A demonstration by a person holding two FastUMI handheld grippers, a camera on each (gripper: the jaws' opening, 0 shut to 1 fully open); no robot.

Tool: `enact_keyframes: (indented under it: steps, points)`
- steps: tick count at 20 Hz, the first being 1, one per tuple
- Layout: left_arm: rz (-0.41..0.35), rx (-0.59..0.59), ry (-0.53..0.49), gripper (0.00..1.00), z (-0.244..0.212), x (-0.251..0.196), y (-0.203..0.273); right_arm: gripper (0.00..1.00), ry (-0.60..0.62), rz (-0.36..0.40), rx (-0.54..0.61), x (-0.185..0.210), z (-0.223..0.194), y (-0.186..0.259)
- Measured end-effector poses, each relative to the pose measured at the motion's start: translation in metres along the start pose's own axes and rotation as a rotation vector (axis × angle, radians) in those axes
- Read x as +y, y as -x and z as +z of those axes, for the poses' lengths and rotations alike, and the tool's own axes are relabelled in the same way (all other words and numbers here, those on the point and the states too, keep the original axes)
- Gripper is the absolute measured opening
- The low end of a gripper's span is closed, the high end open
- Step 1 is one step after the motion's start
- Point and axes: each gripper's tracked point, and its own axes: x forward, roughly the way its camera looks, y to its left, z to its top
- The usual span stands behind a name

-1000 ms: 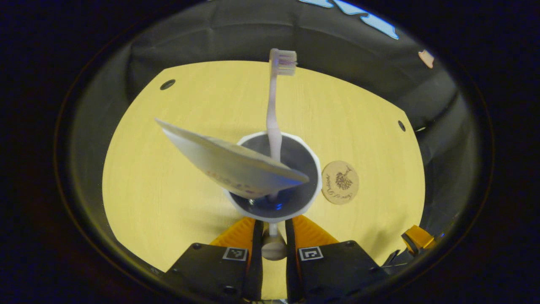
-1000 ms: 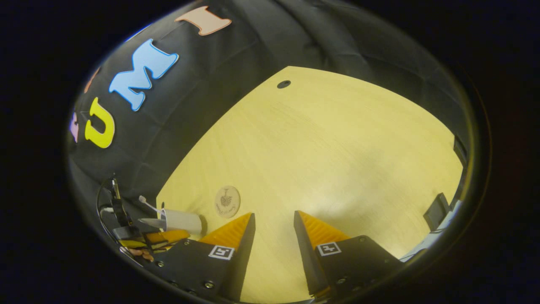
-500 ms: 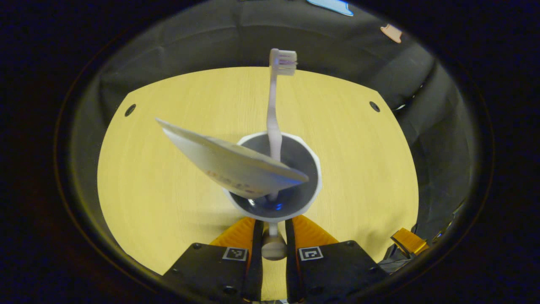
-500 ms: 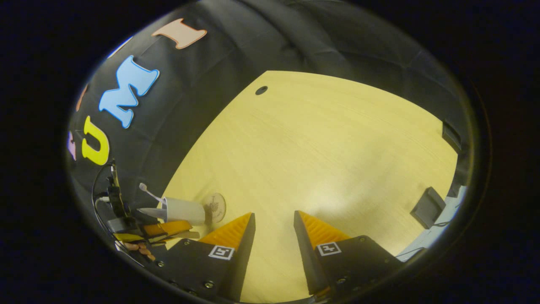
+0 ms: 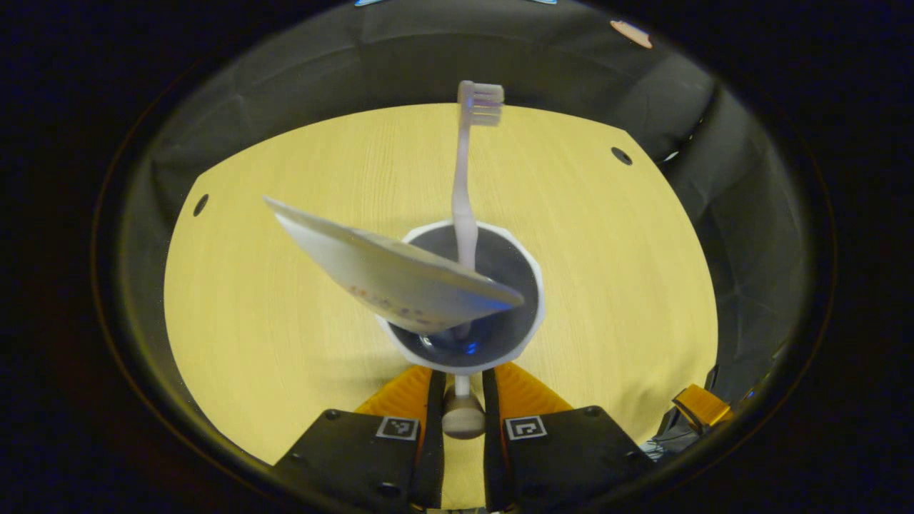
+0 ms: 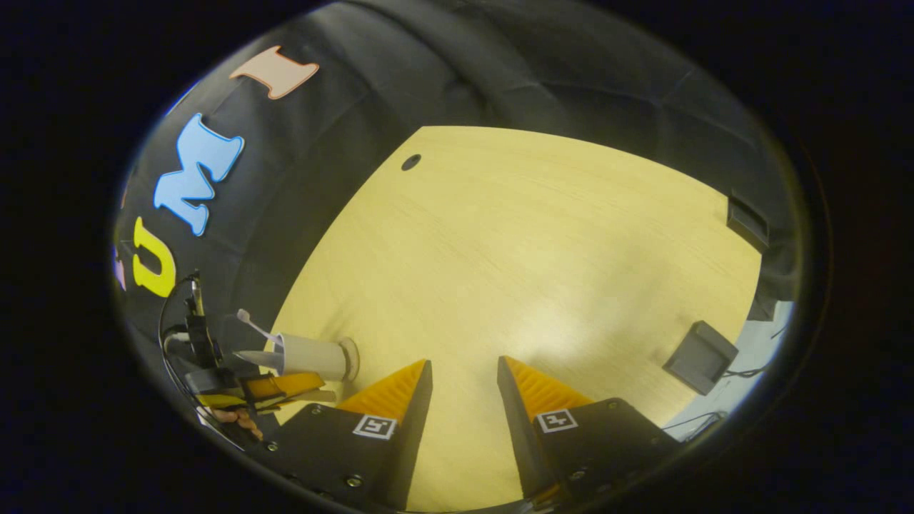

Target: Put the toothbrush and toothpaste on the desktop into the cup, then pick up the cup and place it on the coaster on the desktop.

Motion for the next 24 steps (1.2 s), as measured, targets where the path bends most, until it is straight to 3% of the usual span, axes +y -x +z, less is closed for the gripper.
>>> enact_keyframes:
  steps: [11,12,13,15,16,17,19,22,24]
  points:
    - [0.024,0.002,-0.016,0.3,-0.002,-0.01,-0.014,0.57,0.085,0.042,0.033,0.018,0.0,-0.002]
    - [0.019,0.002,-0.014,0.35,-0.002,-0.011,-0.012,0.57,0.091,0.045,0.034,0.021,0.0,-0.002]
    - [-0.005,0.0,-0.003,0.33,-0.002,-0.013,-0.013,0.57,0.098,0.052,0.039,0.025,-0.001,-0.004]
    - [-0.023,-0.012,0.017,0.42,-0.002,-0.015,-0.007,0.57,0.112,0.061,0.048,0.032,-0.003,-0.005]
    - [-0.023,-0.027,0.026,0.4,-0.002,-0.013,-0.003,0.57,0.123,0.066,0.052,0.036,-0.004,-0.008]
    - [-0.027,-0.039,0.027,0.52,-0.002,-0.009,0.002,0.57,0.132,0.071,0.054,0.04,-0.005,-0.009]
    - [-0.045,-0.062,0.011,0.66,-0.003,-0.009,0.019,0.57,0.154,0.089,0.056,0.054,-0.006,-0.01]
    - [-0.074,-0.12,-0.008,0.63,-0.013,0.0,0.053,0.57,0.213,0.123,0.053,0.082,-0.012,-0.008]
    - [-0.077,-0.154,0.009,0.71,-0.024,0.014,0.077,0.56,0.264,0.149,0.04,0.106,-0.016,-0.003]
